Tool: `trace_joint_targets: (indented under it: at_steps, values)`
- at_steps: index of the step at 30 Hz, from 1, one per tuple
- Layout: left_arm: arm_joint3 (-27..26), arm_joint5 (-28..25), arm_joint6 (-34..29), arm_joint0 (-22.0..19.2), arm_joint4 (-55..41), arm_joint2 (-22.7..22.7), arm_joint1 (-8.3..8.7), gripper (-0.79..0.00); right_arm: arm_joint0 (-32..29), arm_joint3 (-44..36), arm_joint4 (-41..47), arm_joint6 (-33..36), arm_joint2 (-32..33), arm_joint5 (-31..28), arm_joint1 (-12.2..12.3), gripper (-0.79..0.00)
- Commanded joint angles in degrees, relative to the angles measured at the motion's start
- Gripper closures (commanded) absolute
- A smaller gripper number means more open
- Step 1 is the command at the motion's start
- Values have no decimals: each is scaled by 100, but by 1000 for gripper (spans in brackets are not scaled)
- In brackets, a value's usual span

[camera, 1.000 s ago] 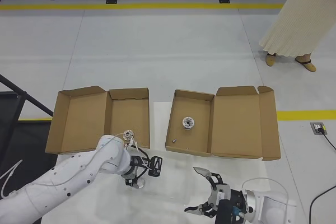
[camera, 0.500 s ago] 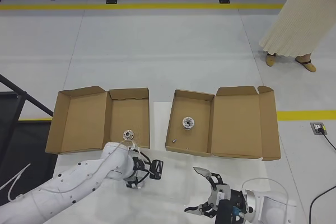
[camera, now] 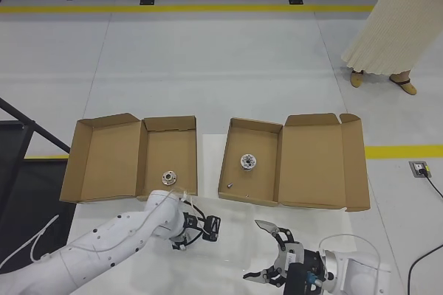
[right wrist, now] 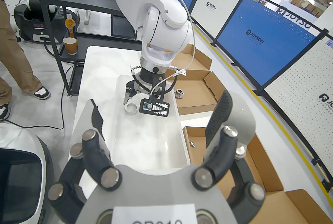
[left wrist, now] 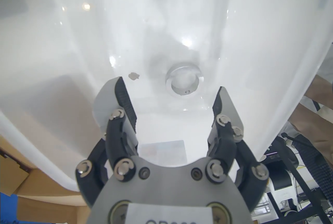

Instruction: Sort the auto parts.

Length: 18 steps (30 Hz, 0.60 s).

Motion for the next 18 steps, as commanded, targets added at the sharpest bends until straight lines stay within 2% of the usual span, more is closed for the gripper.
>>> trace_joint_targets:
  at_steps: [1,8,18]
  values:
    - [16,-73,6,19,-54,-5,-38,-674,0,0,0,0,0,0,0,-785]
    - [106,-49,-259,120,-61,-12,-105,-653,0,0,0,0,0,0,0,-785]
    - [144,160,-182,313,74,-150,-97,-634,0,0,0,0,0,0,0,-785]
